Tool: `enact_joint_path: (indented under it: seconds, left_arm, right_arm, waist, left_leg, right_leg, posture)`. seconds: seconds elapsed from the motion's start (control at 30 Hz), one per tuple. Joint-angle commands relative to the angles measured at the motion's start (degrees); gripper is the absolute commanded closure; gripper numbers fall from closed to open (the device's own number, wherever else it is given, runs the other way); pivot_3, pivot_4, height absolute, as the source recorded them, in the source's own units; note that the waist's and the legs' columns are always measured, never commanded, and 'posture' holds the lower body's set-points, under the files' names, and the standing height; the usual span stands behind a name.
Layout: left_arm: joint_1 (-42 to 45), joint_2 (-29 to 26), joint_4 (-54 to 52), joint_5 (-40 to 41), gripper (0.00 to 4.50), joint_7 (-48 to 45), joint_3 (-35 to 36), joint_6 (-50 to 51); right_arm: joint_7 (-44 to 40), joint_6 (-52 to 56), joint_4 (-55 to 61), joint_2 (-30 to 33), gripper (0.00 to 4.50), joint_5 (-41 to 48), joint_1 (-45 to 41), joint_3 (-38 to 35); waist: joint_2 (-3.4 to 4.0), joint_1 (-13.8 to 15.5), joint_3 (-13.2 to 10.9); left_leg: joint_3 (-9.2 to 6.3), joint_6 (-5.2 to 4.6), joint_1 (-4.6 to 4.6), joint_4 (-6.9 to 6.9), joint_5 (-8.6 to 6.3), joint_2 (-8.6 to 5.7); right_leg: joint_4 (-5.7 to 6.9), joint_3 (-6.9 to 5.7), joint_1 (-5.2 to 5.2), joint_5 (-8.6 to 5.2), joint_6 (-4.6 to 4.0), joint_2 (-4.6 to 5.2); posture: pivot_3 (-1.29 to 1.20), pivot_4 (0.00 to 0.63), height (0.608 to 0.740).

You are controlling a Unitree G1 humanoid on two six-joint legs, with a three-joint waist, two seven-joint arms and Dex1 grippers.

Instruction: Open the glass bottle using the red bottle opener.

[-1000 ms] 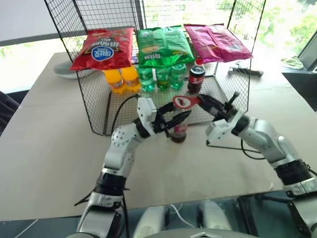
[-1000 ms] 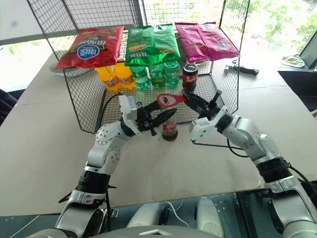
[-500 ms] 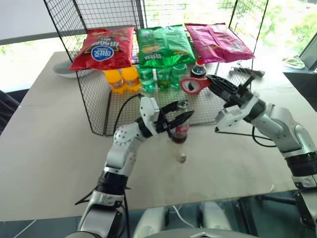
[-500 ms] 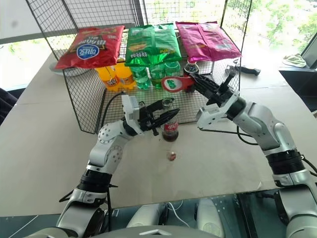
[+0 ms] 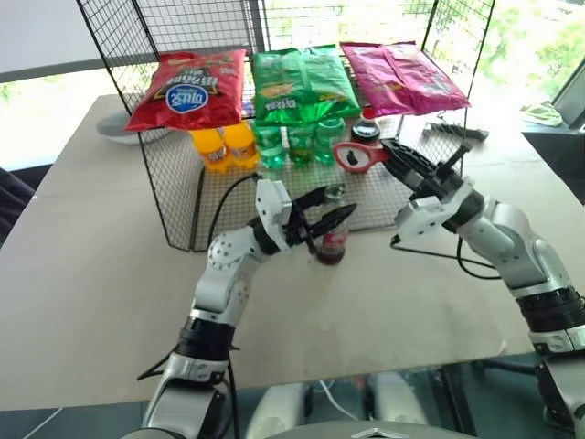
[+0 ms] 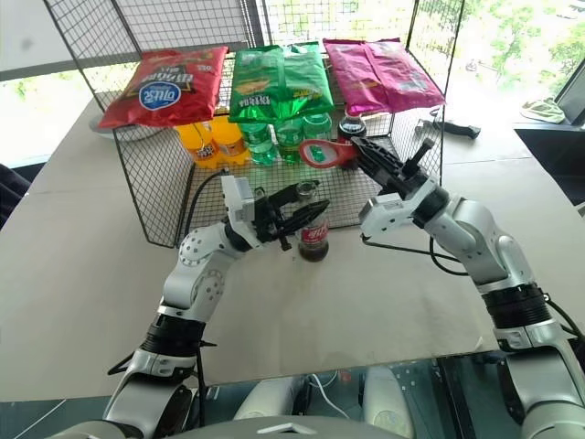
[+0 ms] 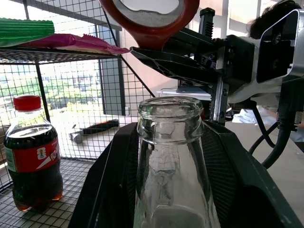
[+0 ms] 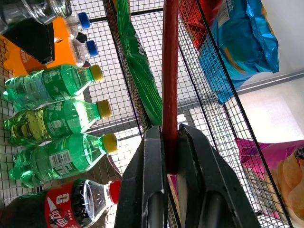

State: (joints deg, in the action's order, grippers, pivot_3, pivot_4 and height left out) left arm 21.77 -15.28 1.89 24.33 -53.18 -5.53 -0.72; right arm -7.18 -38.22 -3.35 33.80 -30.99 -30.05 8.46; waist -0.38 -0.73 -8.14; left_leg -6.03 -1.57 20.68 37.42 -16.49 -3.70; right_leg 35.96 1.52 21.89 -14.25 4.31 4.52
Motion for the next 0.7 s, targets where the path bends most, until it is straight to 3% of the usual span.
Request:
enact_joint_path:
  seconds: [0.03,0.1,0.27,0.7]
  left_arm:
    - [-0.66,-0.31,-0.14,-0.44,0.82,0.61,0.54,0.64]
    - [-0.77,-0.33,-0.29,-0.52,0.10,0.64,0.61,0.77]
    - [-1.41,-0.78,-0.96,-0.47,0.10,0.36,0.69,1.15]
    - [-4.66,-3.88,-5.37,0.66,0.10,-1.91,0.47,4.33]
  right_arm:
    - [0.79,0.71,1.67,-0.38,4.50,1.83,0.26,-2.12]
    - [0.77,0.94,1.59,-0.59,4.50,2.14,0.42,-2.22]
    - [0.70,1.24,1.29,-1.01,4.50,2.81,0.59,-2.42]
    - [1.12,2.04,1.36,-1.33,4.50,3.69,2.09,-2.74]
  waist:
    - [-0.03,-0.02,-0.06]
    - [-0.03,0.00,-0.07]
    - [-0.03,-0.02,-0.06]
    - [-0.03,-0.05,-0.06]
  left_leg:
    - [0.01,0.00,0.11,-0.02,0.00,0.00]
    - [0.01,0.01,0.39,-0.04,0.01,0.00]
    - [0.02,0.06,1.10,-0.02,0.05,0.00]
    - [0.02,0.10,1.11,-0.01,0.07,0.00]
  right_leg:
    - [0.00,0.01,0.13,0.00,0.00,0.00]
    - [0.00,0.01,0.41,0.00,0.00,0.00]
    - [0.00,0.02,1.15,0.02,0.00,0.01]
    - [0.04,0.03,1.18,0.02,0.00,-0.01]
  posture:
    - [0.00,0.150,0.740]
    - [0.00,0.150,0.740]
    - [0.00,0.150,0.740]
    - [0.00,0.150,0.740]
